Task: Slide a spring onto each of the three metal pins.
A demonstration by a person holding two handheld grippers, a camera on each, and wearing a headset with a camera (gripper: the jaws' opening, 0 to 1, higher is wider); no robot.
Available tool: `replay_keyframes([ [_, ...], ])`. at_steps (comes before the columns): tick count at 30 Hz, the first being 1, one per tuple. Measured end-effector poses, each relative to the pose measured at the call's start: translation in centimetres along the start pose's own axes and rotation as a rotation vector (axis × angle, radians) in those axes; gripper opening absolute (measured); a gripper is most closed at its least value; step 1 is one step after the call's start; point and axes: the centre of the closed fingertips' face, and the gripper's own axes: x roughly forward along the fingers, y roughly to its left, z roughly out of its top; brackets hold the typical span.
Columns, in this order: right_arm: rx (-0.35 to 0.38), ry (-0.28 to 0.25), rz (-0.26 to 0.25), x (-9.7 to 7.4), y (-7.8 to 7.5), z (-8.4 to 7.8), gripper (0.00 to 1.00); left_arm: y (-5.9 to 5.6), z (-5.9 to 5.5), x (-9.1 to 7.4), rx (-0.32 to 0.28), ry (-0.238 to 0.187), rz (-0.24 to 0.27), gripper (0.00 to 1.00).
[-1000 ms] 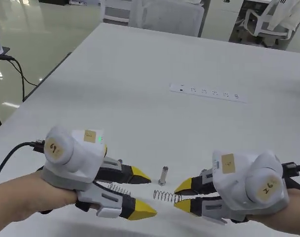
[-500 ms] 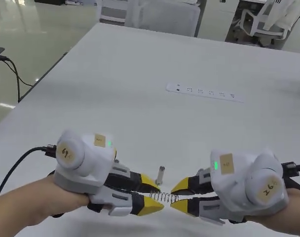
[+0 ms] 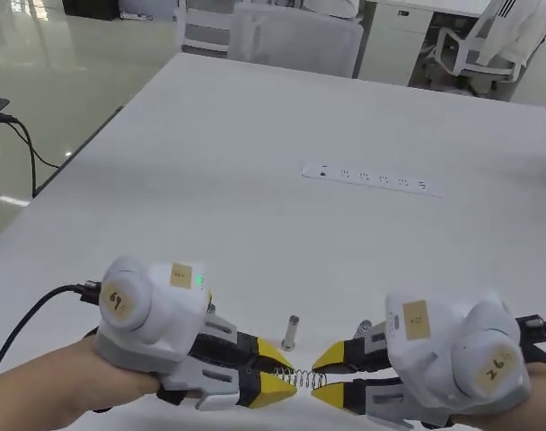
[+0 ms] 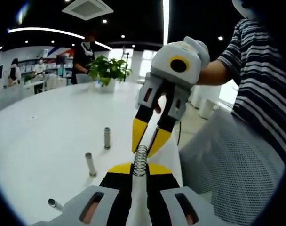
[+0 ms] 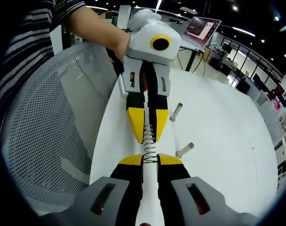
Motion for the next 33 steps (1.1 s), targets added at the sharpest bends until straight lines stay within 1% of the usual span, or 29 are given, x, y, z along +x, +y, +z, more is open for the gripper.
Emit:
replay_keyframes([
  [5, 0.004, -0.012, 0.011, -0.08, 0.23, 0.01, 0.08, -0.27, 0.00, -0.05, 0.006, 0.006, -0.018, 0.02],
  [10, 0.009, -0.012, -0.001, -0.22, 0.14, -0.45, 0.13, -0.47, 0.04, -0.22, 0.004, 0.010, -0.029, 0.02],
  [15, 0.002, -0.022, 0.017, -0.13, 0.48, -0.21, 0.12, -0.47, 0.09, -0.20, 0.004, 0.014, -0.034, 0.03],
  [18, -0.013, -0.019, 0.022, 0.06, 0.69, -0.16, 0.09, -0.54, 0.18, -0.21, 0.006, 0.014, -0.037, 0.03],
  [22, -0.030, -0.005, 0.029, 0.17, 0.89, -0.27, 0.08, -0.65, -0.09, -0.18, 0.018, 0.033, -0.041, 0.03],
  [27, -0.036, 0.003, 0.024, 0.08, 0.89, -0.34, 0.07, -0.67, -0.22, -0.05, 0.030, 0.042, -0.036, 0.03],
  [33, -0.035, -0.016, 0.017, -0.44, 0.74, 0.05, 0.07, -0.64, -0.35, -0.08, 0.029, 0.047, -0.035, 0.03],
])
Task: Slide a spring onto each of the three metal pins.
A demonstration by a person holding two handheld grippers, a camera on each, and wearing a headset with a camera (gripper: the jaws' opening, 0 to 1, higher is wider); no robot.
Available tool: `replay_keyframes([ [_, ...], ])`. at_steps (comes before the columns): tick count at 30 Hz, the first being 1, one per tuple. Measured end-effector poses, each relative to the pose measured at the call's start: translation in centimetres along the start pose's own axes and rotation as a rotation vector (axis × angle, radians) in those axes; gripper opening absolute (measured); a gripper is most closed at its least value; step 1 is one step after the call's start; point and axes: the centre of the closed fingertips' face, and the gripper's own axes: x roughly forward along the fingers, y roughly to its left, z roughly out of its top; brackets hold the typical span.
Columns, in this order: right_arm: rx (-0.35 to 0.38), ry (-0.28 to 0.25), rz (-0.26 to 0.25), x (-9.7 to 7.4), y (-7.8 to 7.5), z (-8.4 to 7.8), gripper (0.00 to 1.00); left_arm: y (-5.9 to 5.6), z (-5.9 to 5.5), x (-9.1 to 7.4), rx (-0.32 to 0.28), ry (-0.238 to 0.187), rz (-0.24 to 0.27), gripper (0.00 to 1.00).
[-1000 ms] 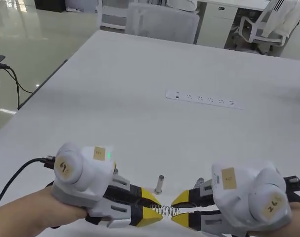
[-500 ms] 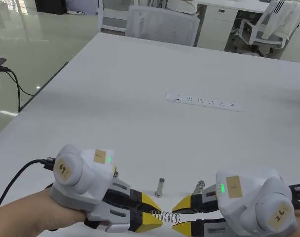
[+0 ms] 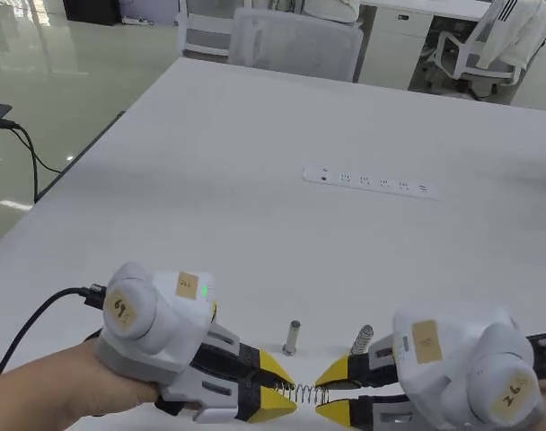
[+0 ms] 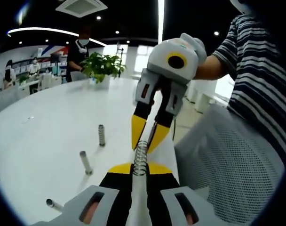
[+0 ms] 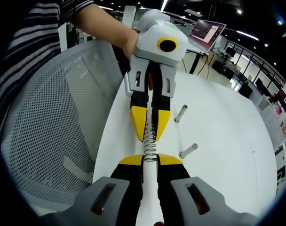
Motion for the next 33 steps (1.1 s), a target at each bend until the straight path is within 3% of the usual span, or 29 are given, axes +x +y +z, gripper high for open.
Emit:
replay_keyframes([
  [8, 0.009, -0.040, 0.008, -0.6, -0.2, 1.4, 0.07, 0.0, -0.6, 0.0, 0.000, 0.017, 0.006, 0.03],
  [19, 0.041, -0.094, 0.014, -1.0, -0.5, 2.7, 0.07, 0.1, -0.4, -0.1, -0.004, 0.006, 0.011, 0.03],
  [33, 0.051, -0.121, 0.014, -0.9, -0.5, 3.6, 0.07, 0.2, -0.6, 0.3, 0.017, 0.018, 0.022, 0.03],
])
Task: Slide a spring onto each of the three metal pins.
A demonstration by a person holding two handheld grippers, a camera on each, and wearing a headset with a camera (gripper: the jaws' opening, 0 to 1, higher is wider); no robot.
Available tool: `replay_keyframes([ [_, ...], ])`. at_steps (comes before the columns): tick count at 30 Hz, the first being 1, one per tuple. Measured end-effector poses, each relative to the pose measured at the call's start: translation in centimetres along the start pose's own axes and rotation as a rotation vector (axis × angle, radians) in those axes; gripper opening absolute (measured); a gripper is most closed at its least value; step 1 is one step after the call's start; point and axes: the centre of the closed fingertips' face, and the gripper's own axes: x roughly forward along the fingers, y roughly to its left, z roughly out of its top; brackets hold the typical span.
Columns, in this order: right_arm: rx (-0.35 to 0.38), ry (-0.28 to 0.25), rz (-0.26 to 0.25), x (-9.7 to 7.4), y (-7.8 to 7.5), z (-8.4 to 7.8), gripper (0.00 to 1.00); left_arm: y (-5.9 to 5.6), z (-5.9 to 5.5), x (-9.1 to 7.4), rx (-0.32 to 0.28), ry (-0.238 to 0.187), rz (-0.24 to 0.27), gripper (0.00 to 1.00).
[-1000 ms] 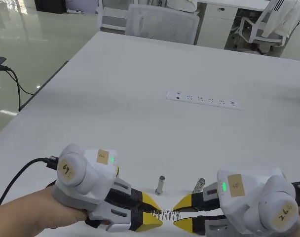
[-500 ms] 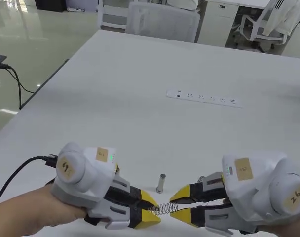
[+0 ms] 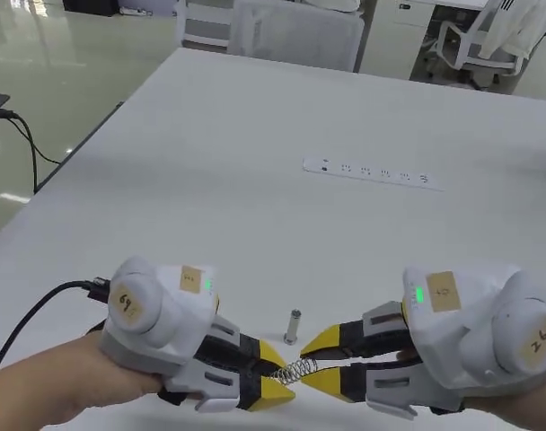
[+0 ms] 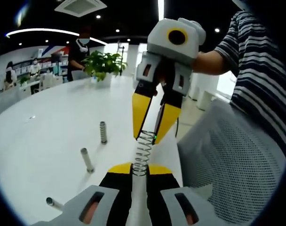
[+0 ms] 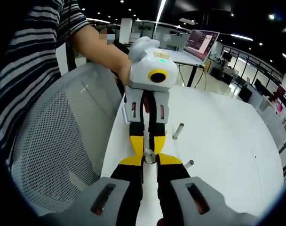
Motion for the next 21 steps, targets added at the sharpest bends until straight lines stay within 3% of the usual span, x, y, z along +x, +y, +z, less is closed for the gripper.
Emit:
replay_keyframes([
  [10, 0.029, -0.056, -0.007, 0.2, -0.1, 1.2, 0.07, 0.0, 0.2, 0.3, 0.004, -0.003, 0.003, 0.03],
  [21, 0.007, -0.088, -0.042, 0.9, 0.0, 2.0, 0.07, -0.3, 0.3, 0.7, 0.025, 0.010, -0.004, 0.03],
])
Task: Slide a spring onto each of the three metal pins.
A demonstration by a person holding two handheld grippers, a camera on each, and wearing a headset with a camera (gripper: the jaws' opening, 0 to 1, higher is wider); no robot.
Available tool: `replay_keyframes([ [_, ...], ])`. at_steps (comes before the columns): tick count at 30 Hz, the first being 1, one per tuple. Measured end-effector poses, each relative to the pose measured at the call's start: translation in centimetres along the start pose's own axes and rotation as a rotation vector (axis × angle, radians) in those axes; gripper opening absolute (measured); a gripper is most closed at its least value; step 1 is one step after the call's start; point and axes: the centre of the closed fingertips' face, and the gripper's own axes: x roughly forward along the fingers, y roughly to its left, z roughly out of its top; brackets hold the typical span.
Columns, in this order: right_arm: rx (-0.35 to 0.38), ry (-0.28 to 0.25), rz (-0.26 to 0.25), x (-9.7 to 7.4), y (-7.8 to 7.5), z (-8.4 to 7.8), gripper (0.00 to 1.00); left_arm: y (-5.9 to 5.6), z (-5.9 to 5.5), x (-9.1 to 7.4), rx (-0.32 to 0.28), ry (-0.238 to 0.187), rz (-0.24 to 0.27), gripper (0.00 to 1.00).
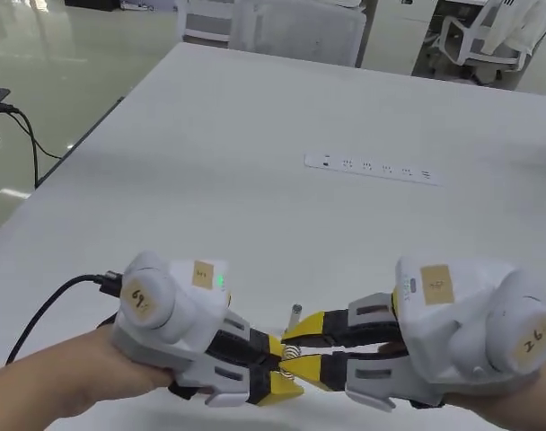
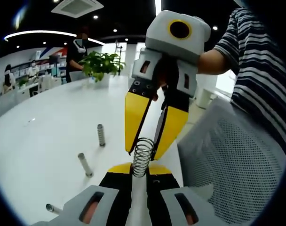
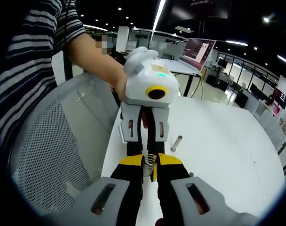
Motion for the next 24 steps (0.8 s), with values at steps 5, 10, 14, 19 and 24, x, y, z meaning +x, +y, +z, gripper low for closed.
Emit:
replay_keyframes([
  [5, -0.007, 0.001, -0.002, 0.04, 0.04, -0.11, 0.07, -0.05, -0.26, -0.10, -0.005, 0.011, 0.005, 0.03],
  [10, -0.017, 0.011, 0.008, 0.05, 0.17, -0.11, 0.07, -0.25, -0.29, -0.10, -0.050, 0.015, -0.003, 0.04],
  [14, -0.028, 0.019, 0.008, 0.02, 0.08, 0.04, 0.07, -0.25, -0.08, -0.13, -0.045, 0.007, 0.001, 0.05],
  [19, -0.043, 0.029, 0.001, -0.05, -0.18, 0.06, 0.07, 0.04, 0.25, -0.42, -0.049, -0.005, 0.014, 0.08],
  [24, -0.050, 0.033, -0.006, -0.09, -0.32, 0.15, 0.07, 0.21, 0.51, -0.74, -0.069, -0.014, 0.024, 0.10],
])
